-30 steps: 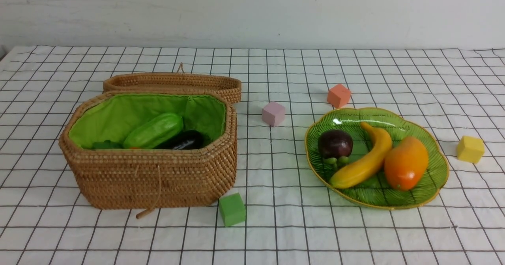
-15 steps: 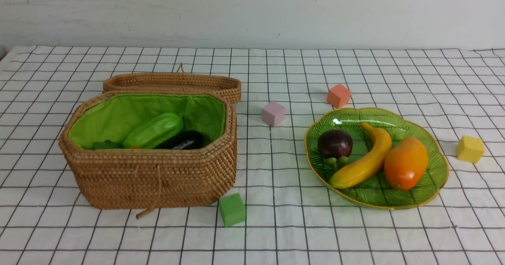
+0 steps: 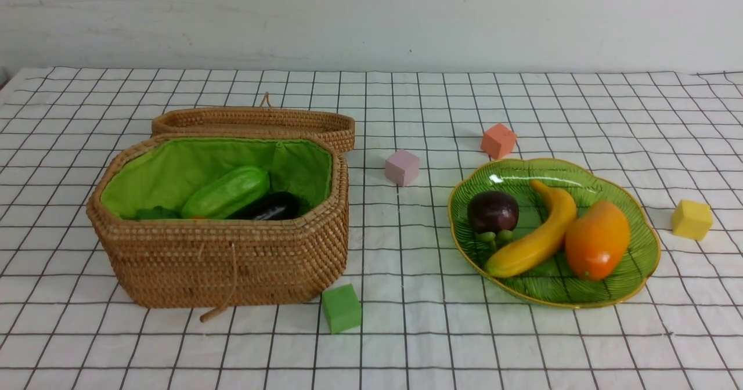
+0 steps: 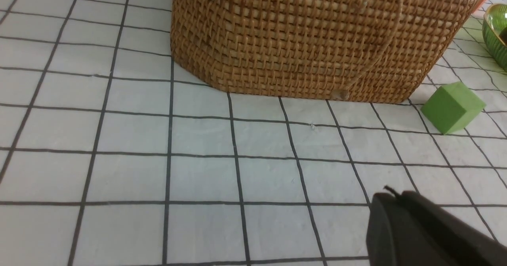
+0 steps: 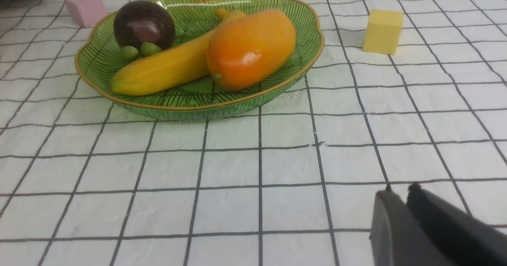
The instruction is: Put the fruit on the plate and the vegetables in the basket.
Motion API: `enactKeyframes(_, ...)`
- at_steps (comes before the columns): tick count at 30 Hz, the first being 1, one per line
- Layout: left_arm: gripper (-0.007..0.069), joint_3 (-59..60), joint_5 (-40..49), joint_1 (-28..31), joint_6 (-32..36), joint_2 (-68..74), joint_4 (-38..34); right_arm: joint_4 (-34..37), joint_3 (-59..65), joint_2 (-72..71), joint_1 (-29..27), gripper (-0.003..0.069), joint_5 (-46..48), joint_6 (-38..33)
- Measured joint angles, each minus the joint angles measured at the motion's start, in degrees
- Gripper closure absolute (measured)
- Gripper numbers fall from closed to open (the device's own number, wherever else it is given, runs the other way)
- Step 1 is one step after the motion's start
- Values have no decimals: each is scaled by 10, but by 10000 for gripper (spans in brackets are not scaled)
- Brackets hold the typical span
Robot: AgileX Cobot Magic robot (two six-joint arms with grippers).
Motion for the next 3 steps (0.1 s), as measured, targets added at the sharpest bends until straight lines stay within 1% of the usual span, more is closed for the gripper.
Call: enactKeyframes(3,637,0,0,0,0,0,0,0,0,0,0,580,0,0)
